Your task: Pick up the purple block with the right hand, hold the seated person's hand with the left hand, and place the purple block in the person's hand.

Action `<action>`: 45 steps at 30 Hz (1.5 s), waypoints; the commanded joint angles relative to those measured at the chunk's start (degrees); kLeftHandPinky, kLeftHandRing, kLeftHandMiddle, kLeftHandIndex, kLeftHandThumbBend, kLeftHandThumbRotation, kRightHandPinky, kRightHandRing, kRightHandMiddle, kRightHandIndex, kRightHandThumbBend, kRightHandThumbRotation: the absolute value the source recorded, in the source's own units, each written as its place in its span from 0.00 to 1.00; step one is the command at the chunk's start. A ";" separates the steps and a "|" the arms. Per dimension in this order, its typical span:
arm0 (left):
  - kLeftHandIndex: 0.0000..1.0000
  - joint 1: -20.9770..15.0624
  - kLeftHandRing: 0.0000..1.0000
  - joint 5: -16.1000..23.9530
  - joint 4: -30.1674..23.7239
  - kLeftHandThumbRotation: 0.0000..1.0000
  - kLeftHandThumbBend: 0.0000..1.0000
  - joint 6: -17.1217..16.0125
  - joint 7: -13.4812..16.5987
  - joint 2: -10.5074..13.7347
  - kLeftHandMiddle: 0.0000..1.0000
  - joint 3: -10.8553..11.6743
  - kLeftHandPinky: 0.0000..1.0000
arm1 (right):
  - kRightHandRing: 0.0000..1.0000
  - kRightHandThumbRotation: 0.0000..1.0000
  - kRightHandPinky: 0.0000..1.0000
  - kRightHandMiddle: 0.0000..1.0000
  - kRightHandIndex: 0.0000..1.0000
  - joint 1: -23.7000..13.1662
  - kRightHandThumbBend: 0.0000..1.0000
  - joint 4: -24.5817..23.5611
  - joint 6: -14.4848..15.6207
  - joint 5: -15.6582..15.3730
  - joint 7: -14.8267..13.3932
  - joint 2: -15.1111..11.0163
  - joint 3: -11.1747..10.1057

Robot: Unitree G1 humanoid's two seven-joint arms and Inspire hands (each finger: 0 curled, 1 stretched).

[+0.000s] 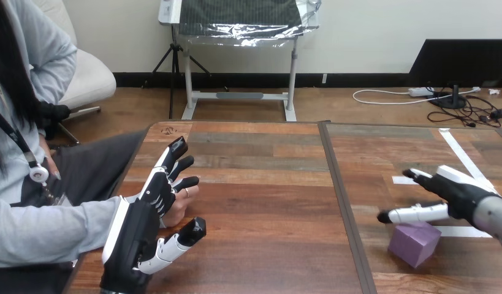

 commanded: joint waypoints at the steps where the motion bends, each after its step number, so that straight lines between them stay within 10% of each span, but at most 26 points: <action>1: 0.94 -3.31 0.91 -0.56 -0.08 0.71 1.00 -0.53 0.01 -0.33 0.95 0.28 0.80 | 1.00 0.58 1.00 1.00 1.00 -1.09 1.00 -3.41 -1.07 0.47 -0.89 -2.31 -0.27; 45: 0.94 -3.23 0.91 -2.45 -0.06 0.72 1.00 0.15 -2.01 -0.32 0.95 0.37 0.81 | 1.00 0.59 0.95 1.00 1.00 4.79 1.00 -8.46 -4.08 1.50 0.08 -4.77 -0.35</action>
